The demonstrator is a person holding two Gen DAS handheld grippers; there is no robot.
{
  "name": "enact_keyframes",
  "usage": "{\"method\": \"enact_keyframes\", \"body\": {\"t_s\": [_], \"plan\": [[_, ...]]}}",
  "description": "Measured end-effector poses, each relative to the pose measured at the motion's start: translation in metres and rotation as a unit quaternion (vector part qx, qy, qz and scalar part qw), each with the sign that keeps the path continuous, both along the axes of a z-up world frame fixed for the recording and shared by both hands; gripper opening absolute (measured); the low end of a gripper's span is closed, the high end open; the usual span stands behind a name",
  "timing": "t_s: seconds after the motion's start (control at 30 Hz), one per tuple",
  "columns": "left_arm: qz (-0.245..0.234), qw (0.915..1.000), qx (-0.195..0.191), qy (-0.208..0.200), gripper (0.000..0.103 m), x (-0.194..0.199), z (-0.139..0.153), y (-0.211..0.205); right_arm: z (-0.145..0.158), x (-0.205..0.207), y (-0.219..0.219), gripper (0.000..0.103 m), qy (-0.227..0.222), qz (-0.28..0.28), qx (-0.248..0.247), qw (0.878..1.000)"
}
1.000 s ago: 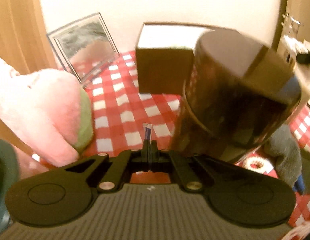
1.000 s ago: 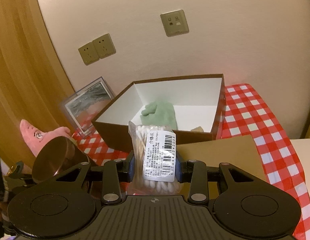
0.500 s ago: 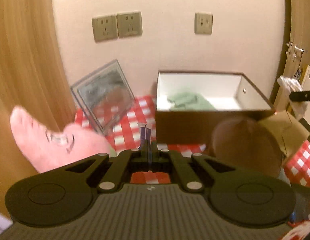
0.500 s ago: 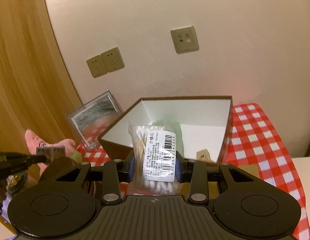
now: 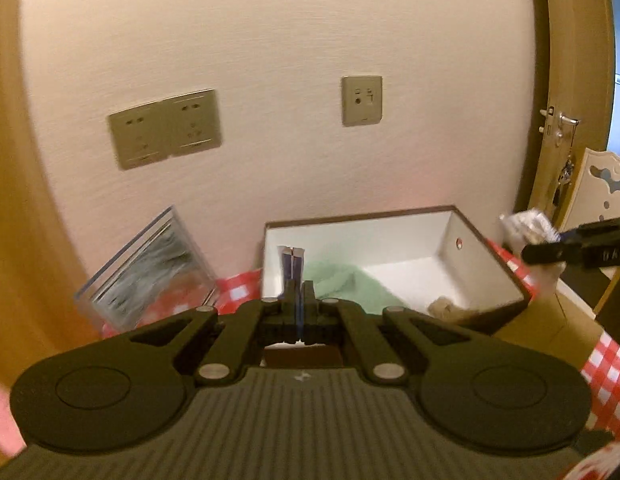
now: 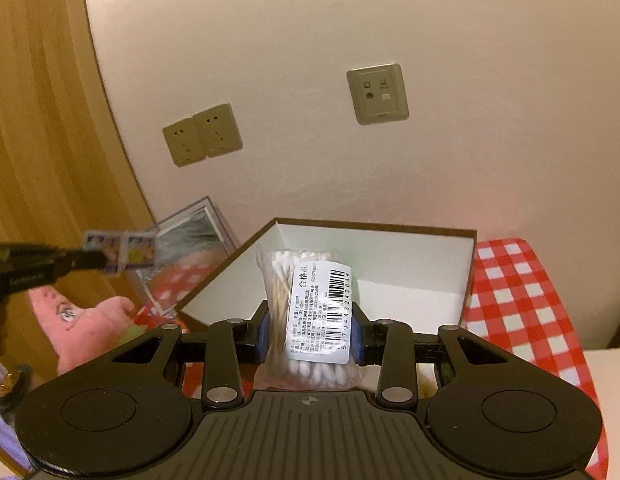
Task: Organize soft objects
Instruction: 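Lower the swab bag into the white box with the right gripper while the left lowers the blue packet, then open the right gripper to drop the swab bag while the left releases the blue packet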
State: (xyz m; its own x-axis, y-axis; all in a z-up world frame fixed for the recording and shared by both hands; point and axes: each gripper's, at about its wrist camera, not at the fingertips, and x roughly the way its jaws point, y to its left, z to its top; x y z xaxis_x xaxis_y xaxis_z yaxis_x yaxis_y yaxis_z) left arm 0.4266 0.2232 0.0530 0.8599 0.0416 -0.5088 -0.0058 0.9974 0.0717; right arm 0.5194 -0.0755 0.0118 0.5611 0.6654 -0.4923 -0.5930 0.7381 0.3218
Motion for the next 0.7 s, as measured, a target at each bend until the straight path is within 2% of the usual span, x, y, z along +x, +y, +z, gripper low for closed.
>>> {"method": "enact_keyframes", "body": {"t_s": [0.4, 0.47, 0.53, 0.7], "plan": [[-0.036, 0.9986, -0.007, 0.039, 0.0, 0.105, -0.02, -0.023, -0.017, 0.06, 0.016, 0.038, 0.013, -0.015, -0.029, 0.999], [-0.04, 0.9976, -0.014, 0.054, 0.008, 0.119, -0.027, -0.023, -0.021, 0.067, 0.018, 0.038, 0.019, -0.016, -0.031, 0.999], [-0.024, 0.9972, -0.018, 0.069, 0.015, 0.13, -0.035, -0.021, -0.025, 0.074, 0.019, 0.038, 0.027, -0.018, -0.033, 0.999], [-0.012, 0.9958, -0.015, 0.089, 0.029, 0.137, -0.048, -0.016, -0.032, 0.085, 0.025, 0.038, 0.039, -0.02, -0.04, 0.998]]}}
